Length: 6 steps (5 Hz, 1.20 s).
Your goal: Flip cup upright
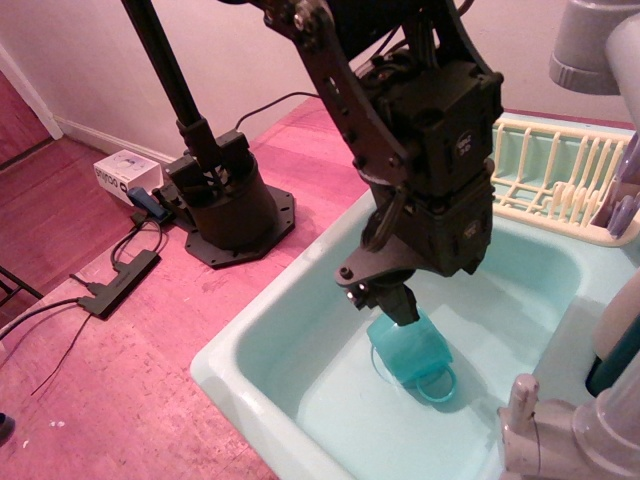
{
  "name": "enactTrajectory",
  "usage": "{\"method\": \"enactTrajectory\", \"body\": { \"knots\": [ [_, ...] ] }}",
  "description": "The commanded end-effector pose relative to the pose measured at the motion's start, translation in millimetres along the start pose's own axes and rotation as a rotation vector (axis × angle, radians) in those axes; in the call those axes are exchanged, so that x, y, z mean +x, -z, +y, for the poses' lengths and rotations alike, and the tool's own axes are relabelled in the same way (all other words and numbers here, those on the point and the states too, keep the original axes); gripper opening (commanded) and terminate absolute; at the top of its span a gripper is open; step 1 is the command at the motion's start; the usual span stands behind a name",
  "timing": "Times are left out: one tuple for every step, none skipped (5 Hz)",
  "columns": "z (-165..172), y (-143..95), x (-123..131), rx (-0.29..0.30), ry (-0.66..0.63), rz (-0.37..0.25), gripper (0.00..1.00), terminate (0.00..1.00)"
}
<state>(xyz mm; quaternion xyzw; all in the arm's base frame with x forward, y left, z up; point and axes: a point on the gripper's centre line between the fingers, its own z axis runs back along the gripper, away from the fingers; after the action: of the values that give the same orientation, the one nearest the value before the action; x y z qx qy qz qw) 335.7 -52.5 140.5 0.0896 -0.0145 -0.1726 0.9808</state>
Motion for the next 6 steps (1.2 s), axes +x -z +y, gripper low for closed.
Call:
{"method": "enactTrajectory", "body": {
  "knots": [
    [-13.6, 8.9, 6.9, -0.075, 0.025, -0.033, 1.00, 0.00],
    [-33.9, 16.9, -1.0, -0.144, 0.048, -0.007, 1.00, 0.00],
    [-40.7, 31.7, -15.4, -0.167, 0.025, -0.007, 1.00, 0.00],
    [-42.4, 34.8, -22.8, -0.173, 0.022, -0.010, 1.00, 0.00],
    [-45.0, 32.2, -20.4, -0.179, 0.028, -0.016, 0.00, 0.00],
    [-41.1, 20.0, -15.4, -0.141, 0.061, -0.038, 0.00, 0.00]
  ]
}}
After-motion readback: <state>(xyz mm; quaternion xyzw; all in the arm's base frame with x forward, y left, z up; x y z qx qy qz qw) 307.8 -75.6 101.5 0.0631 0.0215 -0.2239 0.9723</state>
